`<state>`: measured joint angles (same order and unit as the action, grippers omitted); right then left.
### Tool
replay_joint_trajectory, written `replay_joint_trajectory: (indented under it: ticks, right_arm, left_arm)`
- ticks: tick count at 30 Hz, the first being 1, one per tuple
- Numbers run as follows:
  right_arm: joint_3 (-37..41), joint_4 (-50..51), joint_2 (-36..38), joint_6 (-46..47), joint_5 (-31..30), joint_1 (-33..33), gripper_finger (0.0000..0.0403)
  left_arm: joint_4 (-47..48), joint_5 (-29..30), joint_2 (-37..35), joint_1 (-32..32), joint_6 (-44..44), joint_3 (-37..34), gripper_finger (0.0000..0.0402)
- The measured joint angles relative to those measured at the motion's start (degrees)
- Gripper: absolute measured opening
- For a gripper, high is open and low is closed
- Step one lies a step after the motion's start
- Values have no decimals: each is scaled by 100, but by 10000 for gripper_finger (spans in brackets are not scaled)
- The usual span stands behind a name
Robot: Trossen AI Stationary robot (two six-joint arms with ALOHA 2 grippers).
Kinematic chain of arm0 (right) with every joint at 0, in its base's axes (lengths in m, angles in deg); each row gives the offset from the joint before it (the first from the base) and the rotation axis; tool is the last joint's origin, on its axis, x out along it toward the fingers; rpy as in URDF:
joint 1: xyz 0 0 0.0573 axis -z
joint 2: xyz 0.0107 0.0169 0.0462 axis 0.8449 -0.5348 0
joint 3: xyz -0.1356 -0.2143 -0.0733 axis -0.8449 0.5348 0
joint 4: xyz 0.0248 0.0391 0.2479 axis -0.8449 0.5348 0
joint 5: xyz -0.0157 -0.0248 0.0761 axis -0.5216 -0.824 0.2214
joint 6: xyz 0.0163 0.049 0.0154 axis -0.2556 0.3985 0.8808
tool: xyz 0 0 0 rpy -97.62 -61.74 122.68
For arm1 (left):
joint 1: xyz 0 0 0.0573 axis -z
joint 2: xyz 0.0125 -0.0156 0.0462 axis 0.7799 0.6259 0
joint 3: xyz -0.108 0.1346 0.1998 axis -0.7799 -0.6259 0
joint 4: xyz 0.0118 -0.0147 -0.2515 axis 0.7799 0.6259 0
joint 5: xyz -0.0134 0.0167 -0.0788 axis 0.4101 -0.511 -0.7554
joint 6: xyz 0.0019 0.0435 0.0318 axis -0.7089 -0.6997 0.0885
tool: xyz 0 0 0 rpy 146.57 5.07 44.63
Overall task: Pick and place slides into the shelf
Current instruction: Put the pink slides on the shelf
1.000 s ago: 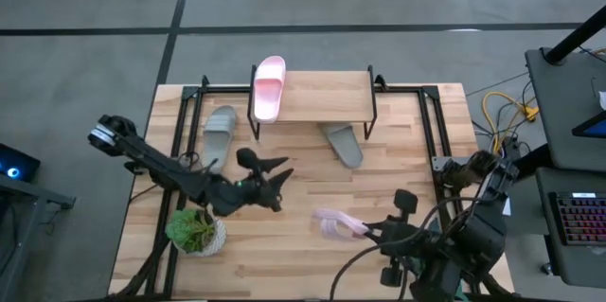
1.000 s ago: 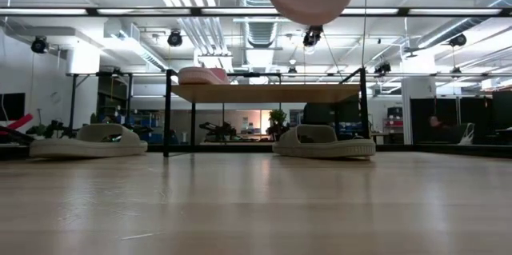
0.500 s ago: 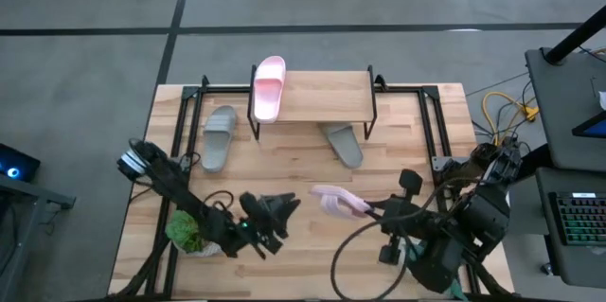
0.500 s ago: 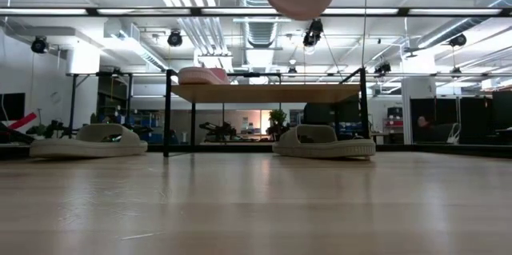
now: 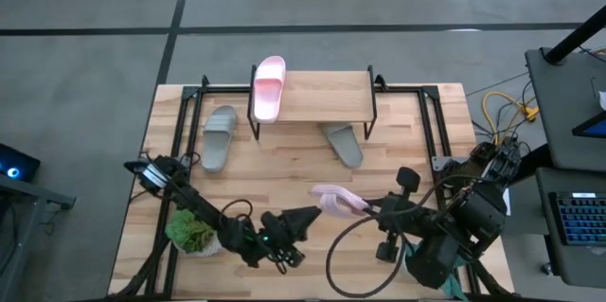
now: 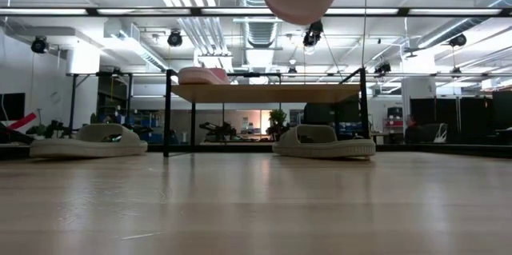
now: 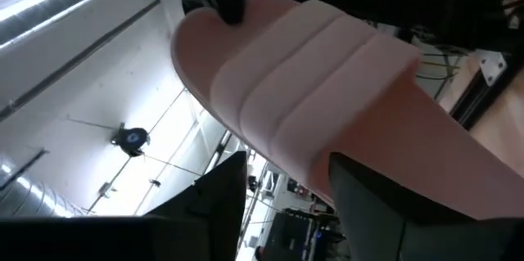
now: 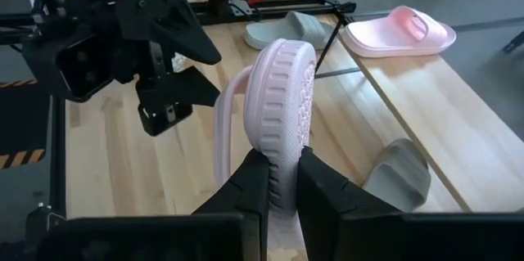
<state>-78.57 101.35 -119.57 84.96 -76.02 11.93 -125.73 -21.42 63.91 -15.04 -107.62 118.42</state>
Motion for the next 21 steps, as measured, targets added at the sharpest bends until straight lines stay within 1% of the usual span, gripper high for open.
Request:
replay_joint_trajectory:
  ticks: [4,10,13,17,21]
  right_arm:
    - [0,0,0,-1,0,0,33]
    - [0,-4,11,1,2,2,33]
    - [-25,-7,13,1,2,1,33]
    - [-46,-64,17,1,2,2,33]
    - [-46,-76,17,1,16,2,33]
  left_arm:
    - [9,-87,5,-52,-262,1,159]
    - [15,-98,5,-63,-344,-33,159]
    - [34,-109,5,-79,-555,-50,159]
    - [28,-315,5,-166,-599,-50,159]
    - [28,-356,5,-323,-609,-52,159]
